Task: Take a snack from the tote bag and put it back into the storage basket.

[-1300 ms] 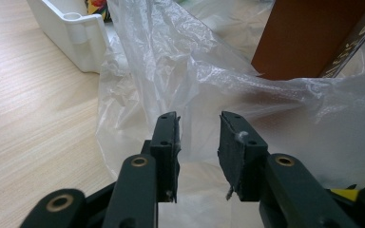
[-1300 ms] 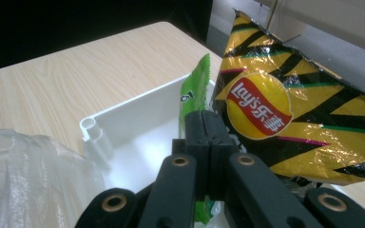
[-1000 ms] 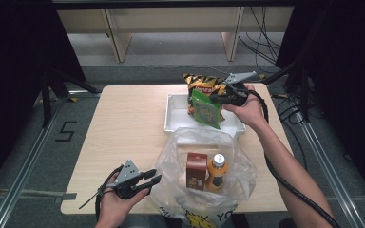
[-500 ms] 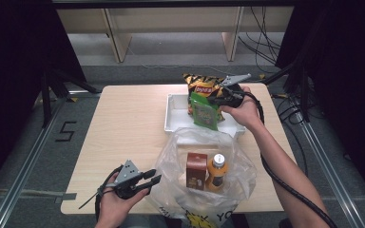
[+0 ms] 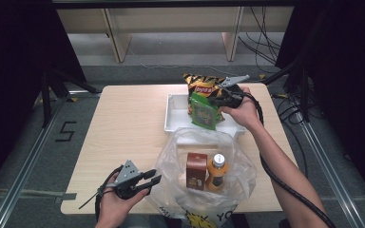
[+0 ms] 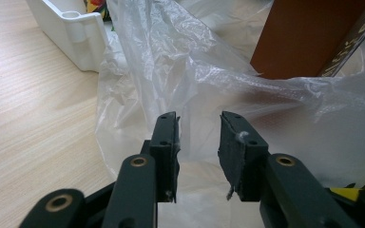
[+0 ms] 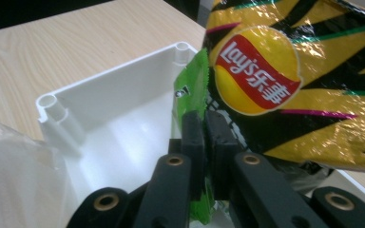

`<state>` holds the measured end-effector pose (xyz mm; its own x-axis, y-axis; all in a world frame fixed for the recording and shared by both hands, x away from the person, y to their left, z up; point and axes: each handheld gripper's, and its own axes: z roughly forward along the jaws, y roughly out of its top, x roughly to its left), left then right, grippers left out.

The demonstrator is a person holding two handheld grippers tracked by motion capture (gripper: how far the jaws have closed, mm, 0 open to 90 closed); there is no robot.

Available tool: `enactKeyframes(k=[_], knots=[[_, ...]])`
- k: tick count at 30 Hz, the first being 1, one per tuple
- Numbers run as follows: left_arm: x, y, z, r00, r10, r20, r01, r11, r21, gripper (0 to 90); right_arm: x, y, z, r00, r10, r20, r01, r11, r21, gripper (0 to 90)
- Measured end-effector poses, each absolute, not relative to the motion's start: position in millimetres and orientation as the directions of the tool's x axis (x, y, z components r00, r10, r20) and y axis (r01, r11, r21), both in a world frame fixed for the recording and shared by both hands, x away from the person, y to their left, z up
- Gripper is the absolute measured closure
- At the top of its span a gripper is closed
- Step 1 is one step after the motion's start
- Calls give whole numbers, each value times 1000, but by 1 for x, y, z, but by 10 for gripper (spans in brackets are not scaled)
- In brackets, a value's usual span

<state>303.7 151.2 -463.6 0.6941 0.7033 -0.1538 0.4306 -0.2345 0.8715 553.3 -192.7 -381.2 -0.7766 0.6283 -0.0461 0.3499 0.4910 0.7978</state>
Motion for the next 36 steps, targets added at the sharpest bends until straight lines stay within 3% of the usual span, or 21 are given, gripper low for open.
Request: enactKeyframes(k=[9, 18, 28, 36], knots=[[304, 151, -463, 702, 698, -144, 420, -242, 875, 666, 554, -194, -382, -740, 659, -133, 315, 514, 798, 694], [304, 151, -463, 705, 695, -143, 419, -245, 874, 665, 543, -198, -373, -716, 678, -163, 301, 511, 806, 617], [304, 150, -462, 706, 693, -145, 420, -245, 874, 664, 519, -214, -368, -697, 708, -110, 348, 469, 812, 674], [304, 150, -462, 703, 698, -138, 419, -249, 873, 664, 503, -221, -375, -709, 703, -56, 416, 481, 772, 843]])
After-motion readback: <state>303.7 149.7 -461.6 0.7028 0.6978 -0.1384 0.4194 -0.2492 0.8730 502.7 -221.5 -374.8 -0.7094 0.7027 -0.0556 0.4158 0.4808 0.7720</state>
